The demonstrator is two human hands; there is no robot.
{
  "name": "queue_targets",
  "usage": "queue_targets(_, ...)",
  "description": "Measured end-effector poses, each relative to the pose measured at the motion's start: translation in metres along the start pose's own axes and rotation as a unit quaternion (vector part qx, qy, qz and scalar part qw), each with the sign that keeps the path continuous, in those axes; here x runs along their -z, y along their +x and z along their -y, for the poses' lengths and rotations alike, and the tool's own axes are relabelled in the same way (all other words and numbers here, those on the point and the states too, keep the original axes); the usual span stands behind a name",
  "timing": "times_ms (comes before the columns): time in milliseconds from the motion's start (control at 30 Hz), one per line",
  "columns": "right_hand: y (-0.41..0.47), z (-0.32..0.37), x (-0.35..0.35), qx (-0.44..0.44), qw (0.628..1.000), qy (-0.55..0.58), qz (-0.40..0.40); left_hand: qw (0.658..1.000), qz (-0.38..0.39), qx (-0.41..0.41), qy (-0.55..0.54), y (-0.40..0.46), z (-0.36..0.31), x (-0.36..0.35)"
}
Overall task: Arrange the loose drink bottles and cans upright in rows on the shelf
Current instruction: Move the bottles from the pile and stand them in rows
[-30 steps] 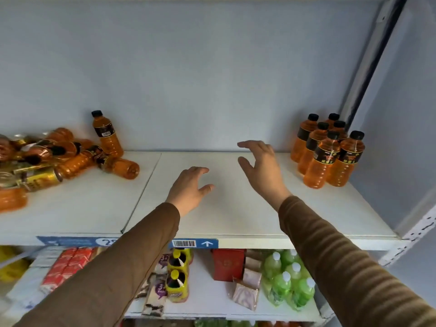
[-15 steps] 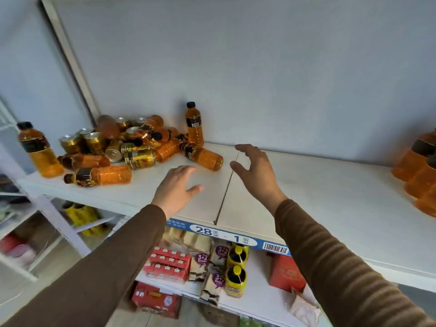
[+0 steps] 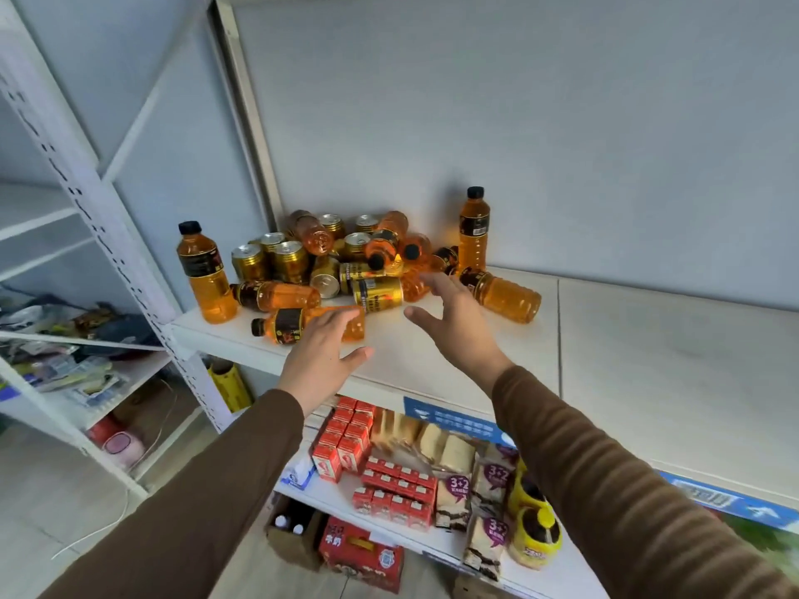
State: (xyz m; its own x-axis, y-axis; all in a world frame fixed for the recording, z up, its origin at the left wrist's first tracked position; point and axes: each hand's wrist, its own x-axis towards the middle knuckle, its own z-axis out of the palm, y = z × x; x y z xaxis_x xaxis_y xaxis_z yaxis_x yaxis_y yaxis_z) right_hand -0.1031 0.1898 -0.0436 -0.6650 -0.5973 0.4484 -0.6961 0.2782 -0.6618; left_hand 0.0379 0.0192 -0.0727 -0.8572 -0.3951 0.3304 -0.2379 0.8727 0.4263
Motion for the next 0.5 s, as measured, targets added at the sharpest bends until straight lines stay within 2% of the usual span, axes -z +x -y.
queue_targets(267, 0.027, 0.058, -0.098, -0.004, 0.997, -0.036, 0.068, 1.000, -0.010, 0.013, -0.007, 0.000, 0.110, 0.047)
queue_targets(500, 0.062, 0.059, -0.153, 0.028, 0.976, -0.162, 0.142, 0.997, -0.031, 0.057, -0.043, 0.014, 0.183, 0.064)
